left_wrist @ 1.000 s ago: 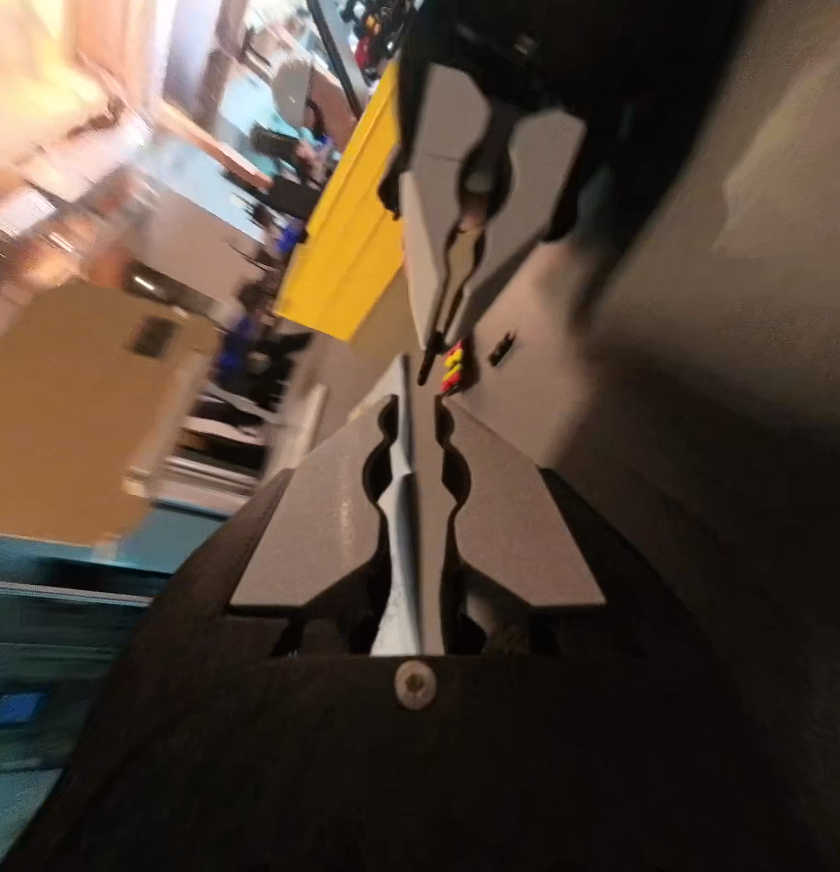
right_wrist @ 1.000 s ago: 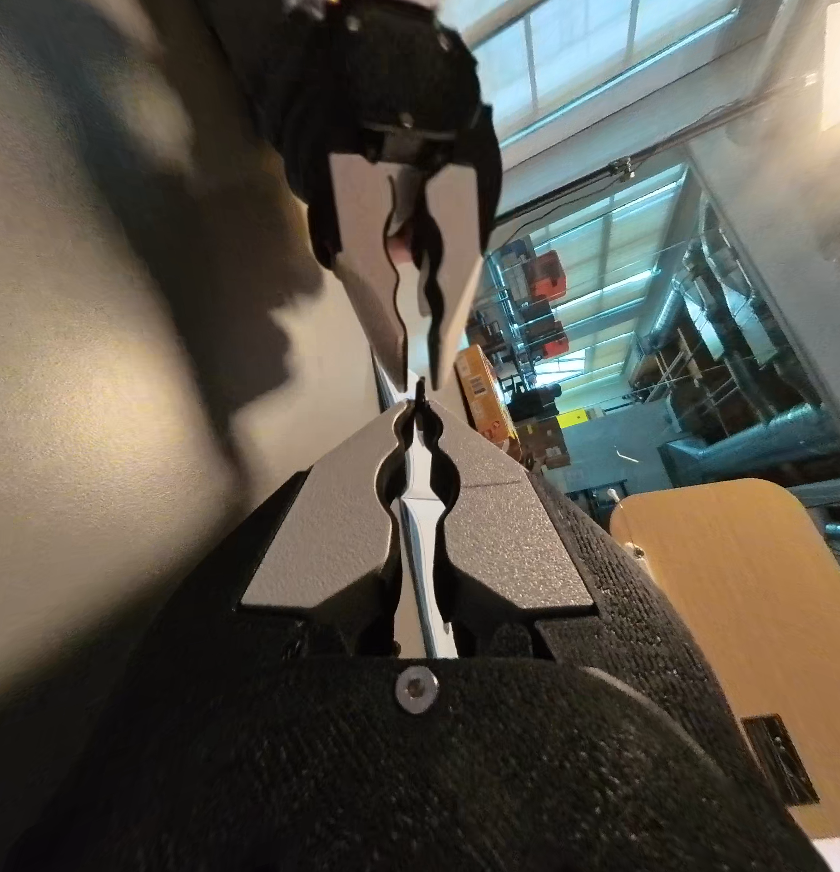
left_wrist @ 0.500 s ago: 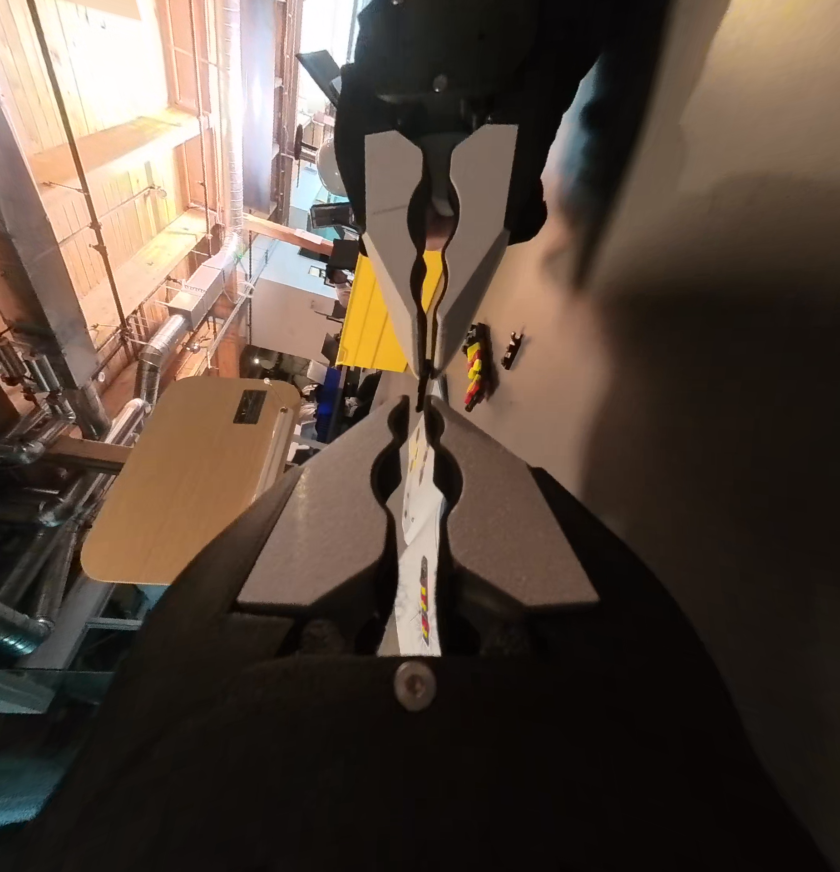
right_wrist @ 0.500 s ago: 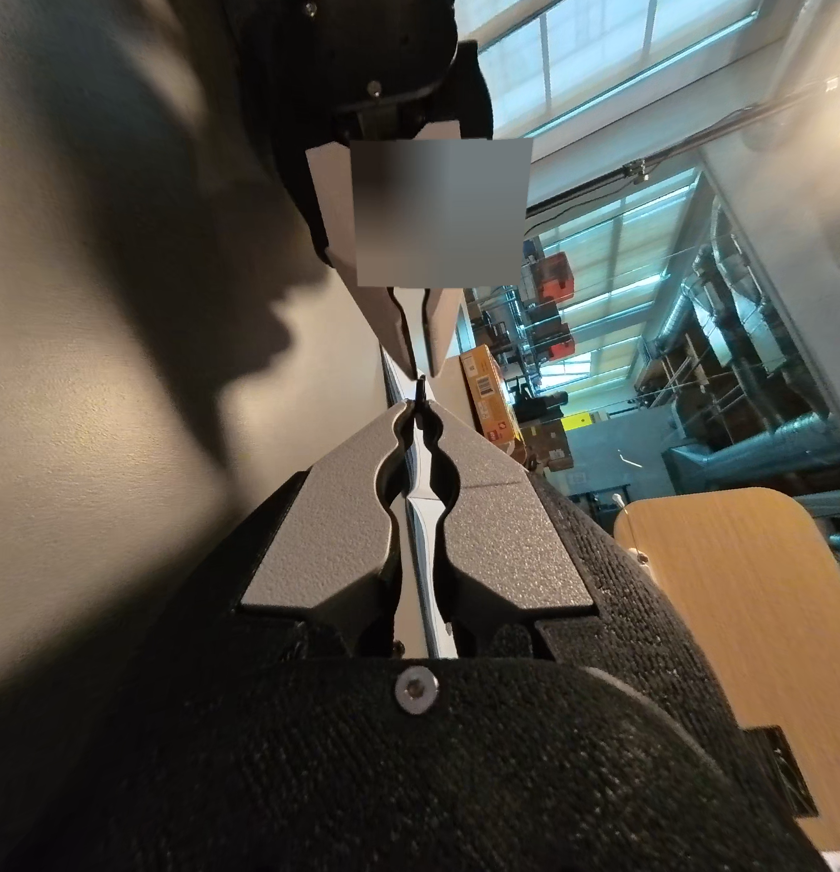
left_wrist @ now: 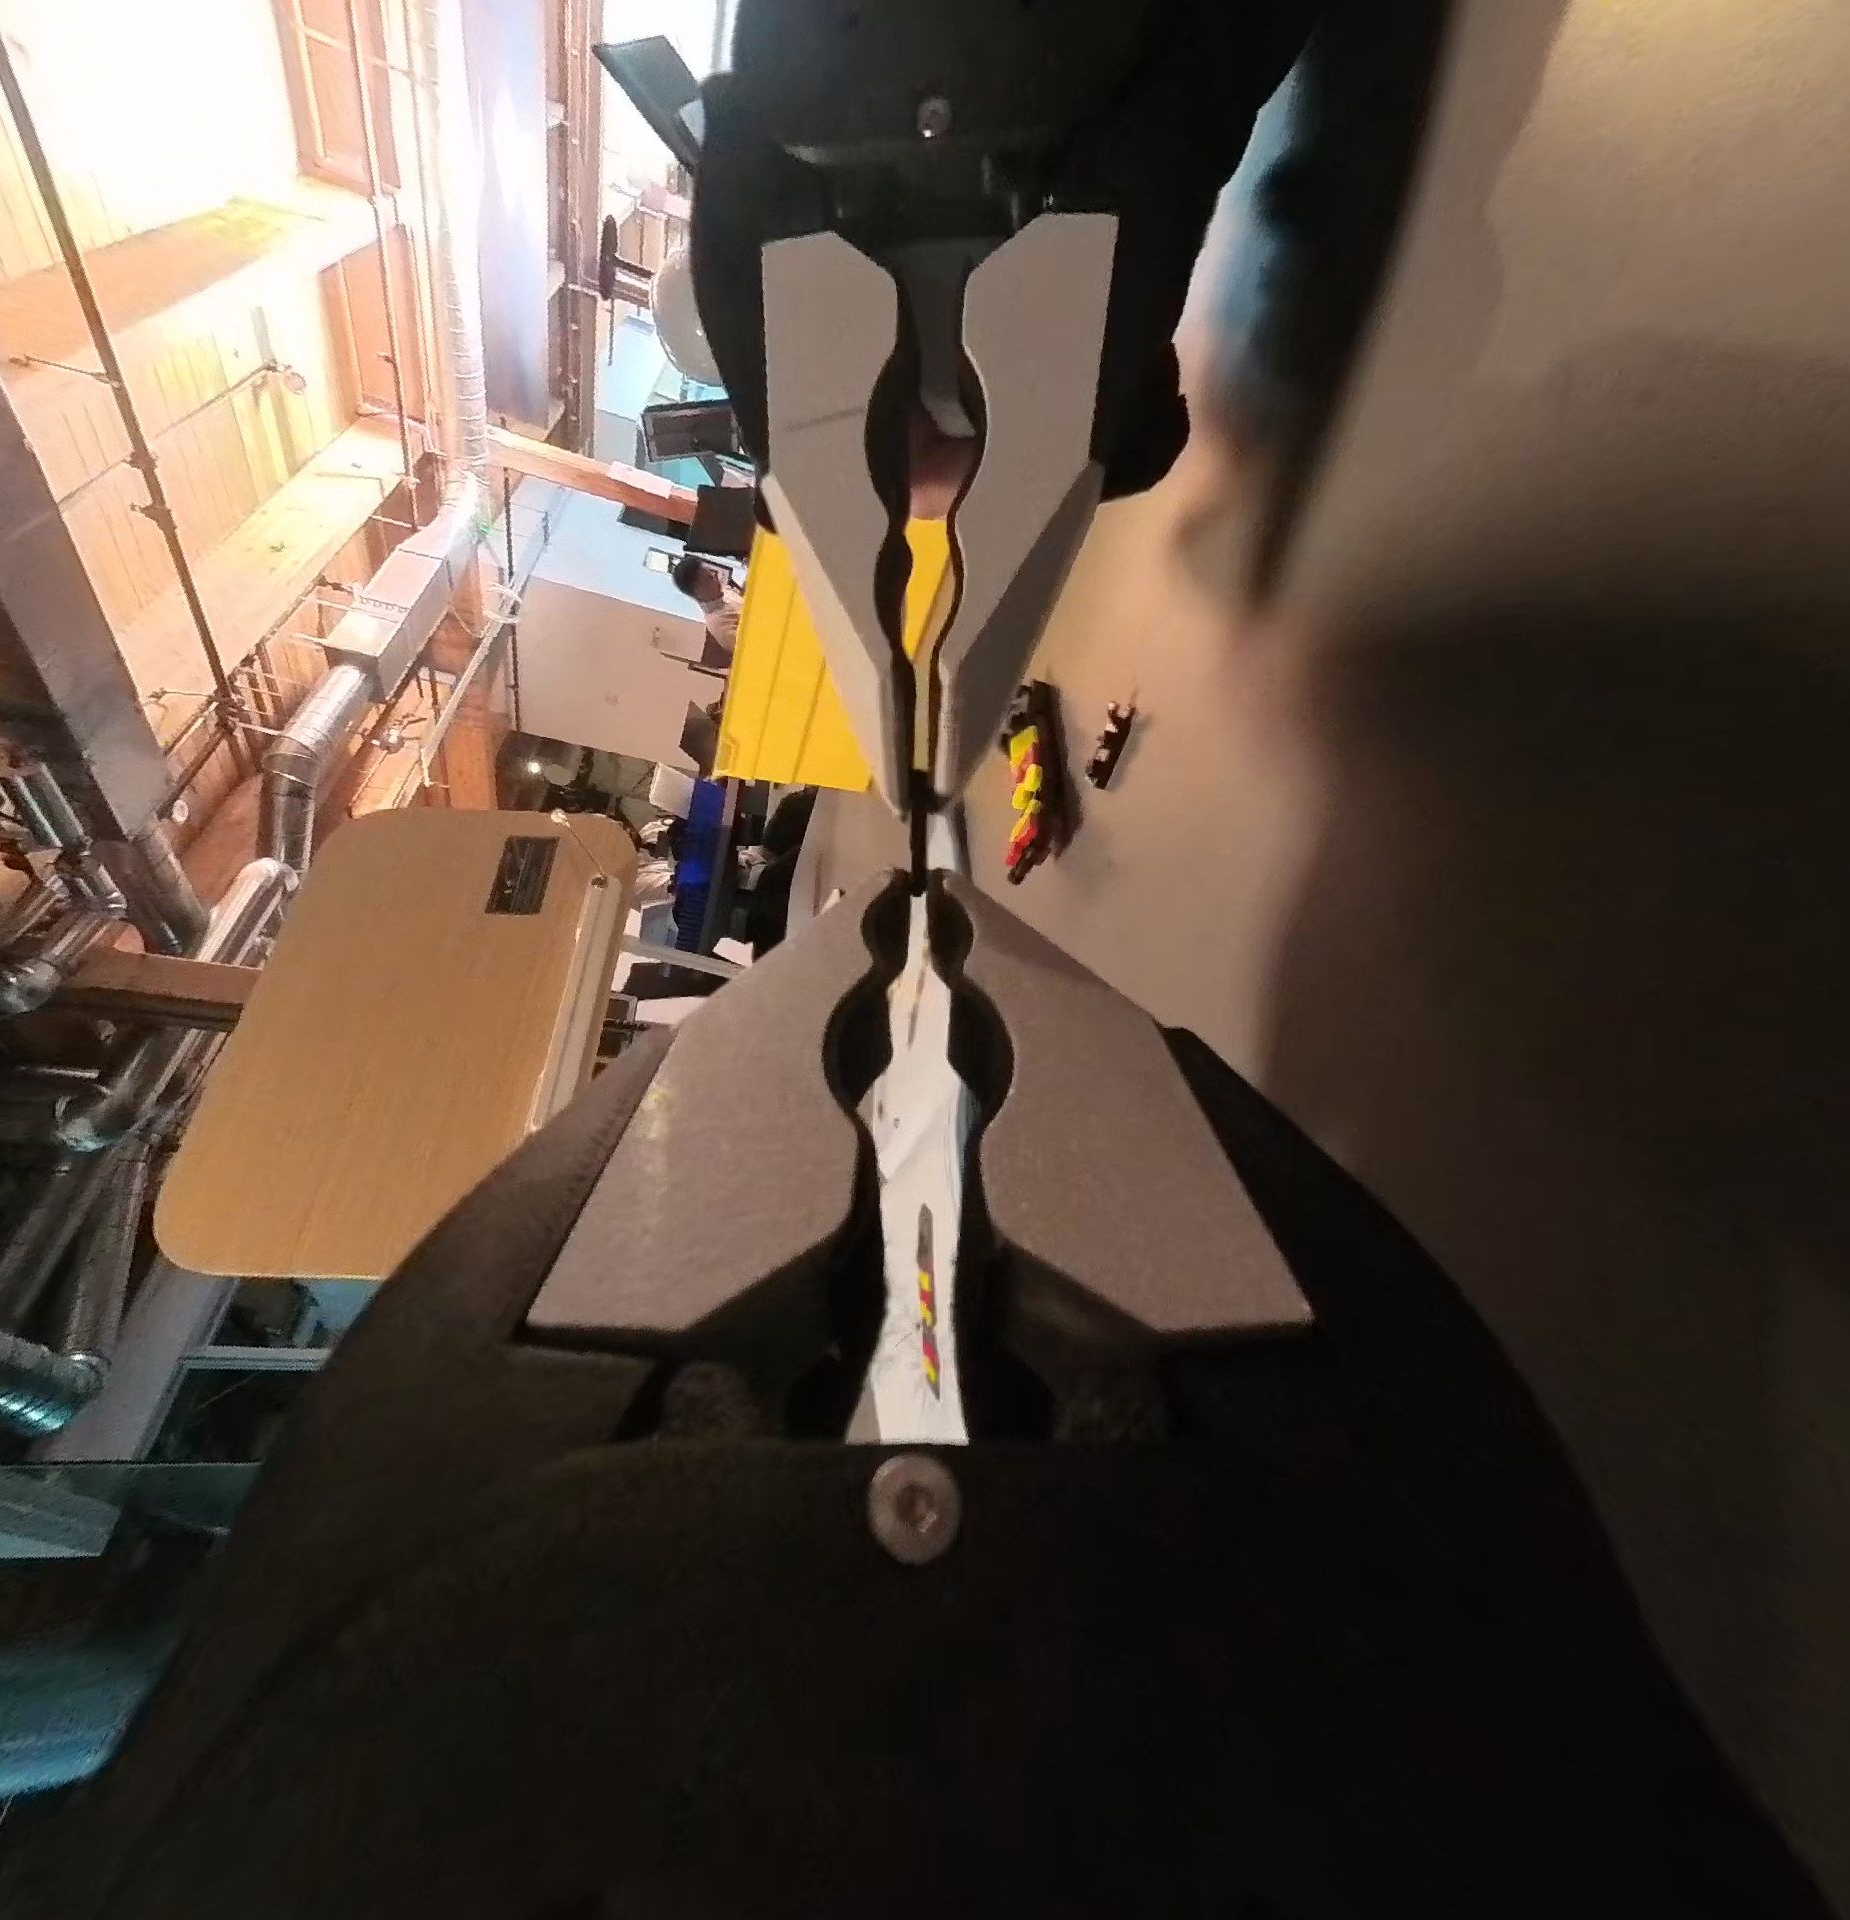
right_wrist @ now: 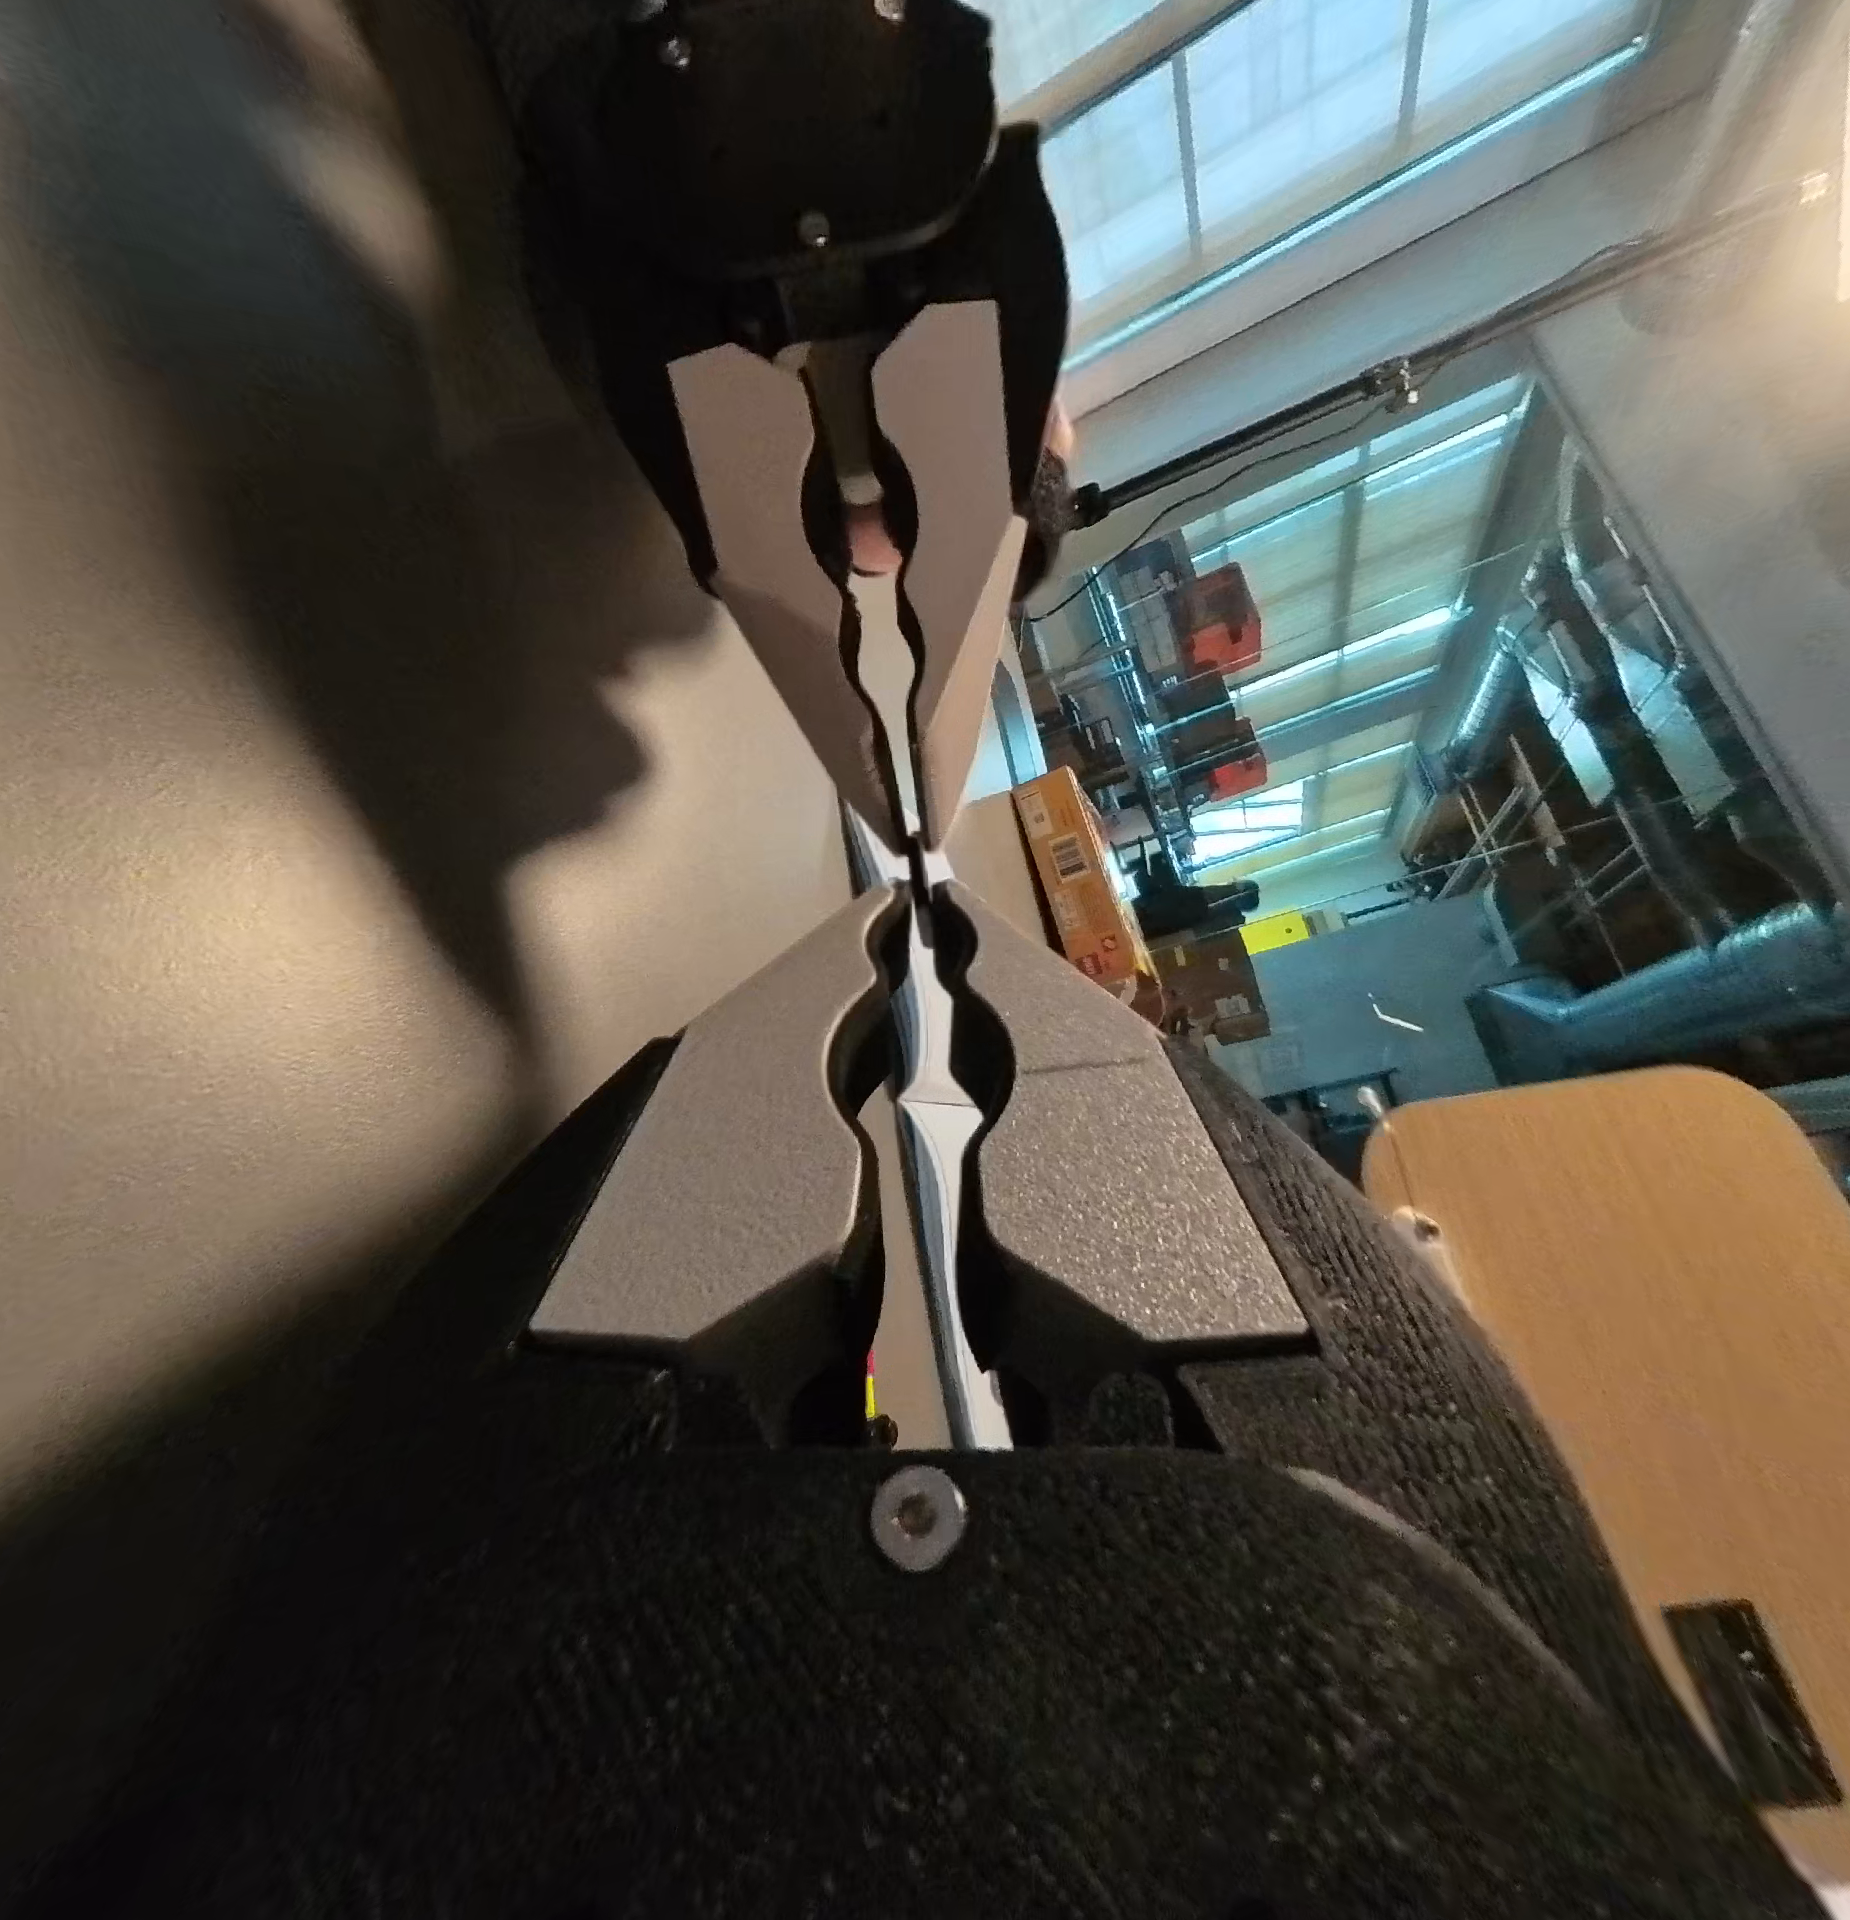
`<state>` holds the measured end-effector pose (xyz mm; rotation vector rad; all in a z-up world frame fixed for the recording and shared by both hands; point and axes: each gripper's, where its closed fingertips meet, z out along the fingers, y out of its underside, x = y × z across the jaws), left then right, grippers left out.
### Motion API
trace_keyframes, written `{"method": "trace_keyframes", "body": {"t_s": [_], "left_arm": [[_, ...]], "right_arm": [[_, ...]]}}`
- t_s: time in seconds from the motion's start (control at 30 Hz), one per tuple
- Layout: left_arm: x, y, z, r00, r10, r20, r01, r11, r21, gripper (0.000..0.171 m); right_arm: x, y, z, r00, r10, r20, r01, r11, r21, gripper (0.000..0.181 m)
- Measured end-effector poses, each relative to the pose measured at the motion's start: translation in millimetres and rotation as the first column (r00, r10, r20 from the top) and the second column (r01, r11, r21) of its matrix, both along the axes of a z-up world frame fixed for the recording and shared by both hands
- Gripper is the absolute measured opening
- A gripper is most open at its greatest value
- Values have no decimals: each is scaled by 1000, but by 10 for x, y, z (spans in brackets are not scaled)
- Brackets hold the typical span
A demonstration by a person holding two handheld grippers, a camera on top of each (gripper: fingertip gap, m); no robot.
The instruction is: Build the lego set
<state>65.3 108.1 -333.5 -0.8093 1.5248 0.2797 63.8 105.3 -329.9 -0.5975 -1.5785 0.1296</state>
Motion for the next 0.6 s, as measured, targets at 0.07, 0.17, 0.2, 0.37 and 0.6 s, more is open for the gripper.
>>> {"method": "trace_keyframes", "body": {"t_s": [0.07, 0.17, 0.2, 0.37, 0.6], "left_arm": [[-27, 32, 1, 1000, 24, -13, -24, 1000, 18, 2], [-79, 67, -39, 998, 42, -41, -39, 998, 55, 2], [-87, 71, -56, 998, 44, -46, -41, 997, 63, 2], [-53, 27, -175, 997, 12, -73, -7, 998, 68, 1], [-68, -51, -277, 991, -17, -134, 29, 996, 87, 1]], "right_arm": [[86, 113, 43, 999, -46, -14, 45, 996, -76, 8], [353, 422, 65, 982, -191, -7, 176, 919, -354, 18], [429, 458, 13, 976, -219, 14, 197, 849, -490, 19], [571, 324, -218, 947, -298, 120, 278, 571, -773, 22], [602, 255, -561, 820, -454, 349, 514, 313, -799, 19]]}}
